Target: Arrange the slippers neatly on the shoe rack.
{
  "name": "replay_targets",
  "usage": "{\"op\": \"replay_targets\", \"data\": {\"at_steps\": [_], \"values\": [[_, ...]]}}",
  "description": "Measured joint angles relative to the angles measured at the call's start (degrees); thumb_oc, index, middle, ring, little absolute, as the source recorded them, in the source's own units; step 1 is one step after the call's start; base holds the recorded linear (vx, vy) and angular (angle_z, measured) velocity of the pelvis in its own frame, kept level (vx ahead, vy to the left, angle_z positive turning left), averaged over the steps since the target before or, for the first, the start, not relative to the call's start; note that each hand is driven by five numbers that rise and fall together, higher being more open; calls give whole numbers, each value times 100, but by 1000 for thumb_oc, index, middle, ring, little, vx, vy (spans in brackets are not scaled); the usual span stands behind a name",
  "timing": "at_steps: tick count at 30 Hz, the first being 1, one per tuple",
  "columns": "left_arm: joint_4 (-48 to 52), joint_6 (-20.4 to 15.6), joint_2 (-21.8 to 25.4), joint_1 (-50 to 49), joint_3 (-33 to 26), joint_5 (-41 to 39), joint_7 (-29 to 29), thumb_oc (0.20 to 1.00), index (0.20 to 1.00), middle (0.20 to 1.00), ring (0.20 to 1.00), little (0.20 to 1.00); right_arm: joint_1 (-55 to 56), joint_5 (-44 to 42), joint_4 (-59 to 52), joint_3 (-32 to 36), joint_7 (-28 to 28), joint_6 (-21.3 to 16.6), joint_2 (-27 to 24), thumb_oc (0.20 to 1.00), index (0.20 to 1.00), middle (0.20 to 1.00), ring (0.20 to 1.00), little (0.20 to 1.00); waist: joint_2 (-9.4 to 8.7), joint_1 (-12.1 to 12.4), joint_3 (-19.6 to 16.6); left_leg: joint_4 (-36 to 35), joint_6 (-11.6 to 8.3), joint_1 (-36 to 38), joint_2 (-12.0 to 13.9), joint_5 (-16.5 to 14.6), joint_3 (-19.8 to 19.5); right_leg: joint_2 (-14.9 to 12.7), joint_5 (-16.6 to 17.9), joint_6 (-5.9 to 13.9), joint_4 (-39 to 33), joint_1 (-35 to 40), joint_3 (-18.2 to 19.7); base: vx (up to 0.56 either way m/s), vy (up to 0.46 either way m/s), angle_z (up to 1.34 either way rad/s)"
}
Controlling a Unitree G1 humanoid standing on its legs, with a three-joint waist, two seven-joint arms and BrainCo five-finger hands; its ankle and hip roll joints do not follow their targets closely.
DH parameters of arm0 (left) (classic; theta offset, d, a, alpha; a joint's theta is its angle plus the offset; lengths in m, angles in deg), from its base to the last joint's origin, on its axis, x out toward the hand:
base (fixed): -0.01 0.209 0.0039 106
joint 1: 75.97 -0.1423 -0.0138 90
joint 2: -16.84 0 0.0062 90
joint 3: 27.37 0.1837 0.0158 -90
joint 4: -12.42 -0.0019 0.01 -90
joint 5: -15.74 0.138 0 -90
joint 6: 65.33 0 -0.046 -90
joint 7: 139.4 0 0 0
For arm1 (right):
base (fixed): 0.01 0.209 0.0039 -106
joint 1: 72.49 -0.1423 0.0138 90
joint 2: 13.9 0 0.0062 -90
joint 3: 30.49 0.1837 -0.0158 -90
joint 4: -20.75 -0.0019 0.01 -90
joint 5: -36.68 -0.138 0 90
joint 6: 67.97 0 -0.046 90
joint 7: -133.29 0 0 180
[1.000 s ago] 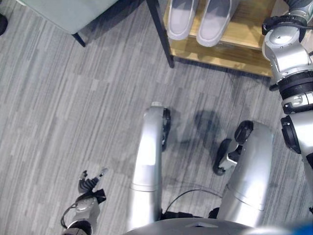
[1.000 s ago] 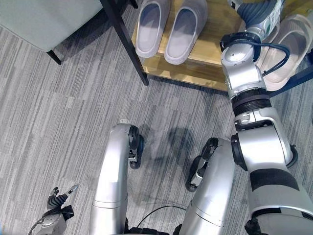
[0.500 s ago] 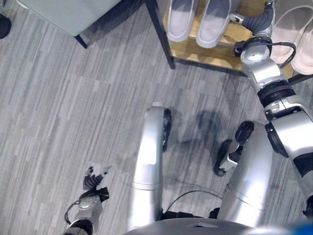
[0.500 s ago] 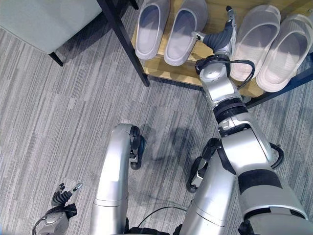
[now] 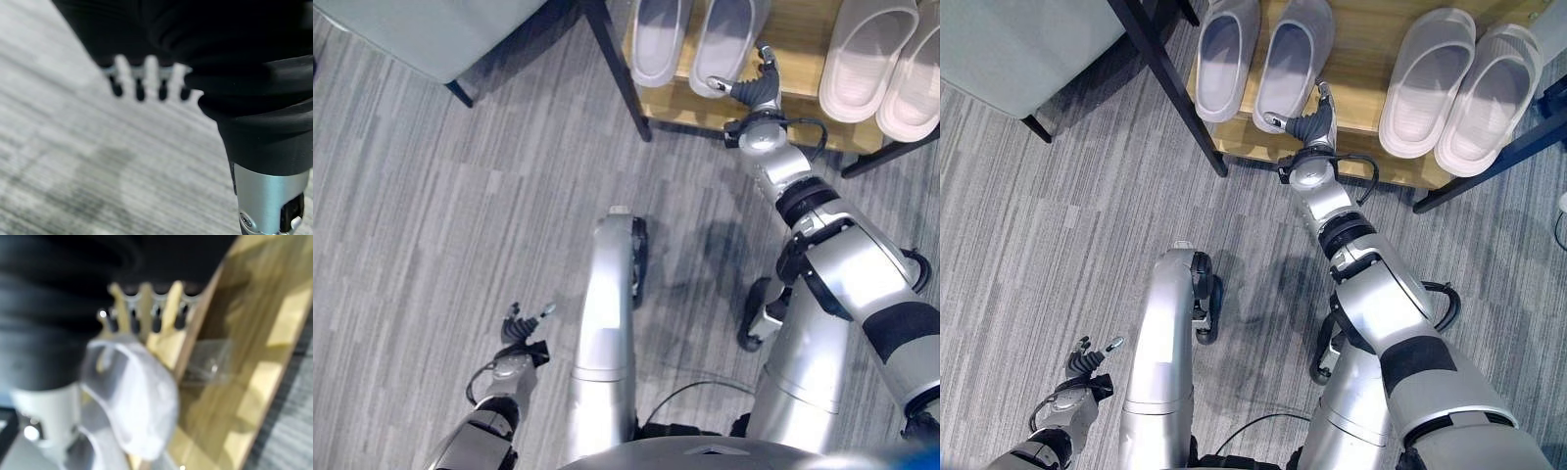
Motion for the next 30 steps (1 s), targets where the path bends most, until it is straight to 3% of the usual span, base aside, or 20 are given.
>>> {"op": "replay_targets", "data": {"at_steps": [12, 19, 30], "values": [[13, 74, 3, -43, 62, -3, 32, 1000, 1000, 1000, 1000, 1000, -16, -293, 60, -170, -201, -149, 39, 1000, 1000, 1000, 1000, 1000, -7, 69, -3, 91, 24, -2, 12, -26, -6, 8, -16, 10, 61, 20, 13, 0, 14, 0], [-34, 71, -7, -187, 238, 75, 77, 1000, 1000, 1000, 1000, 1000, -108, -286, 3, 166, 22, -236, 8, 1000, 1000, 1000, 1000, 1000, -27, 94, -5, 88, 30, -4, 10, -49, 14, 4, -34, 32, 62, 14, 36, 3, 20, 1], [-20, 43, -30, -153, 4, 147, 91, 1000, 1000, 1000, 1000, 1000, 600, -259, -1902, 483, 261, -671, -1003, 1000, 1000, 1000, 1000, 1000, -191, -51, 41, 124, 52, 13, 18, -56, 23, 35, -40, 33, 93, 17, 58, 0, 0, 0]]}}
